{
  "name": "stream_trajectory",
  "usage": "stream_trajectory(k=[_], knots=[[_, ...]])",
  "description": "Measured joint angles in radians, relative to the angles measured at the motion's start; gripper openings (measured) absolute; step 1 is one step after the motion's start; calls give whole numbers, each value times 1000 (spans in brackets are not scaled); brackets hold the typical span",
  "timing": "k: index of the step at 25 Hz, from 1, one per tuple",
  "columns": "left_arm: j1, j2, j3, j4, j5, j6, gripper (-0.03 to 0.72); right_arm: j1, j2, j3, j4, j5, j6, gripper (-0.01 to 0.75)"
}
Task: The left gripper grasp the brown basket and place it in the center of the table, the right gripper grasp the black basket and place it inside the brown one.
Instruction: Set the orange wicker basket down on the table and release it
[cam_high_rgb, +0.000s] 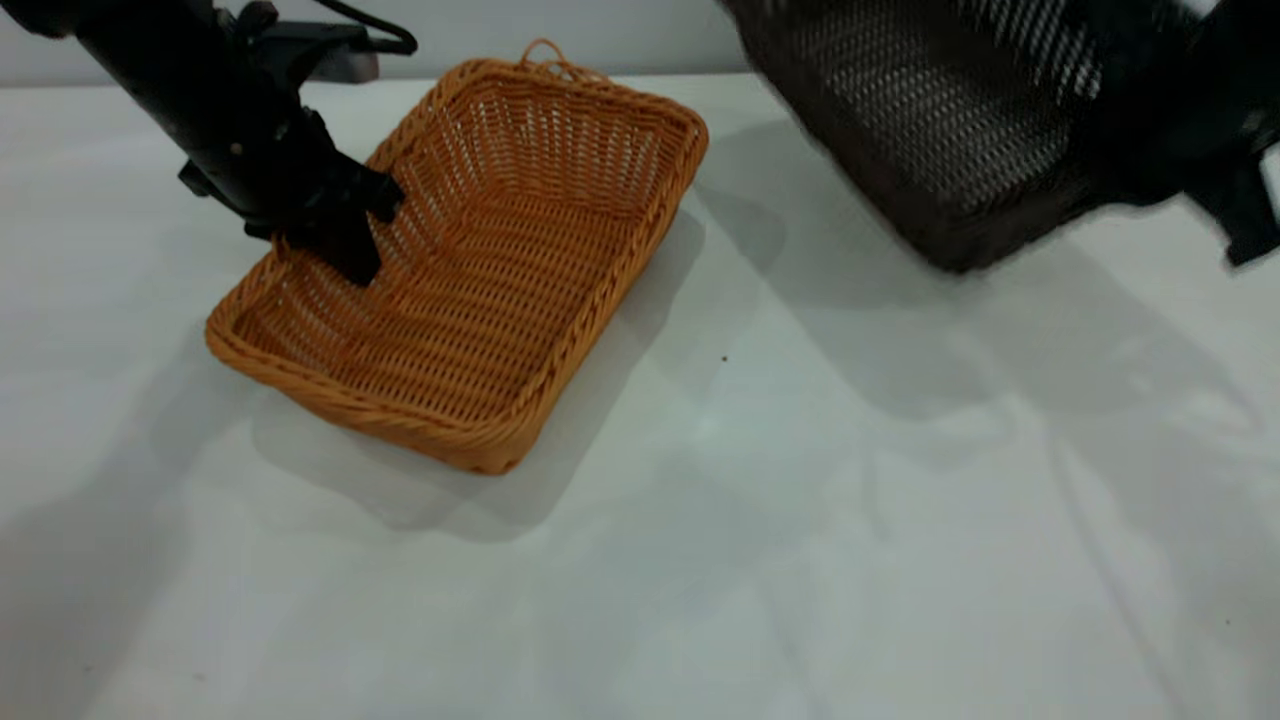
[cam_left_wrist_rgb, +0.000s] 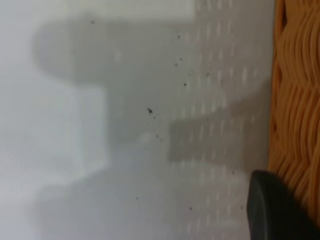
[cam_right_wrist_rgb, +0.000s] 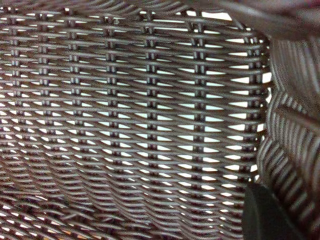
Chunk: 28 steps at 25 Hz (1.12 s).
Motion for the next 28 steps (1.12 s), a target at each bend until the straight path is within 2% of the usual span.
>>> stream_trajectory(k=[3,6,10,14,20,28], knots=[[-4,0,0,-7,3,101,76,-68,-6,-52,-90,145,-43,82],[-30,-1,0,-14,2,308,76,-111,-6,-110,-213,319,-46,82],[-93,-2,0,-34,-32,621,76,-129,-6,-206,-367,523,-46,82],[-180,-3,0,-51,-80,865,76,-129,-6,-335,-497,658,-14,82],[-278,-3,0,-43,-106,1038,76,-129,-6,-479,-678,705,90,82],[-288,-3,0,-51,-127,1050,76,-183,-6,-495,-776,733,161,82]])
